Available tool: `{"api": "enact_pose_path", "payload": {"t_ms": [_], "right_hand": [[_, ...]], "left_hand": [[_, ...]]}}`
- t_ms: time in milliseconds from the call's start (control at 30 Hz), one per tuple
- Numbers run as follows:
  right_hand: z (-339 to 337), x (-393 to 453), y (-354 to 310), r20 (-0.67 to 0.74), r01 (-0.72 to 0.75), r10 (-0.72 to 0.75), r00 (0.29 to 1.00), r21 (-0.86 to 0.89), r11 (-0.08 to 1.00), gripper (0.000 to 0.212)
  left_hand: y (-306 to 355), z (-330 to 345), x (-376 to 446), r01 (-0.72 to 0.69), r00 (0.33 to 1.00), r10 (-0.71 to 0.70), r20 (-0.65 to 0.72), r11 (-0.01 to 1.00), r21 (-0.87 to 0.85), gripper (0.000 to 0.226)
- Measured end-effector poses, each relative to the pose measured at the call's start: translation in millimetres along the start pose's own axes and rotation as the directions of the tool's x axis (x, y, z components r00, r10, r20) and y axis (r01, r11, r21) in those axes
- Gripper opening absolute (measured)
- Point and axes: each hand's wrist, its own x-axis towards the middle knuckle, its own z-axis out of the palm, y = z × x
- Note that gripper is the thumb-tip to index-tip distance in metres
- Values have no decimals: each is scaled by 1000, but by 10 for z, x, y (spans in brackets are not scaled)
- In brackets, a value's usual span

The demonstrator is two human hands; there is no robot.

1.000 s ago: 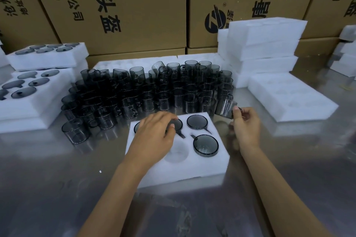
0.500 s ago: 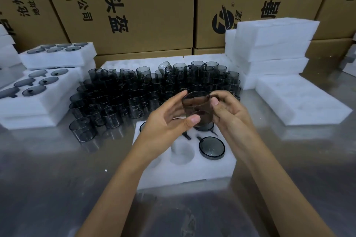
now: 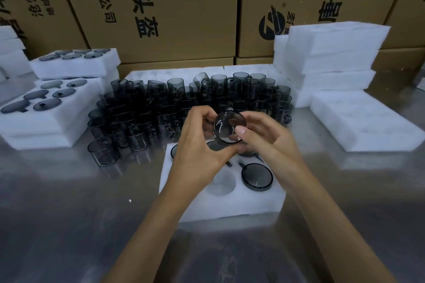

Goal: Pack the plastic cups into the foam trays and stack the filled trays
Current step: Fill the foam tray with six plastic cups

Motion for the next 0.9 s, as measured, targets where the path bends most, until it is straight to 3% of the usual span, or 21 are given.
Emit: {"api": "enact_pose_path", "payload": {"t_ms": [67, 133, 233, 300, 367, 600, 900], "right_hand": [[-9, 11, -3, -72, -16, 14, 997, -29, 999, 17], [-34, 25, 7, -130, -30, 18, 991, -90, 995, 16], [15, 14, -12, -71, -24, 12, 997, -169, 985, 17], [88, -19, 10, 0, 26, -28, 1000, -335, 942, 18], [152, -59, 50, 47, 43, -23, 999, -480, 876, 16], [212, -112, 78, 92, 92, -40, 995, -683, 724, 23], [208, -113, 103, 210, 203, -47, 977, -823, 531, 24]], "left_hand": [[-5, -74, 18, 25, 992, -21, 122, 999, -31, 71], [-4, -148, 44, 95, 977, -57, 206, 980, -177, 70], [-14, -212, 90, 177, 974, -129, 184, 945, -275, 34], [-38, -258, 117, 207, 966, -165, 199, 955, -212, 17], [-86, -320, 140, 250, 946, -209, 249, 957, -146, 15], [-224, -468, 162, 364, 849, -323, 418, 931, -18, 11], [-262, -520, 178, 311, 850, -298, 435, 949, 42, 8]]}}
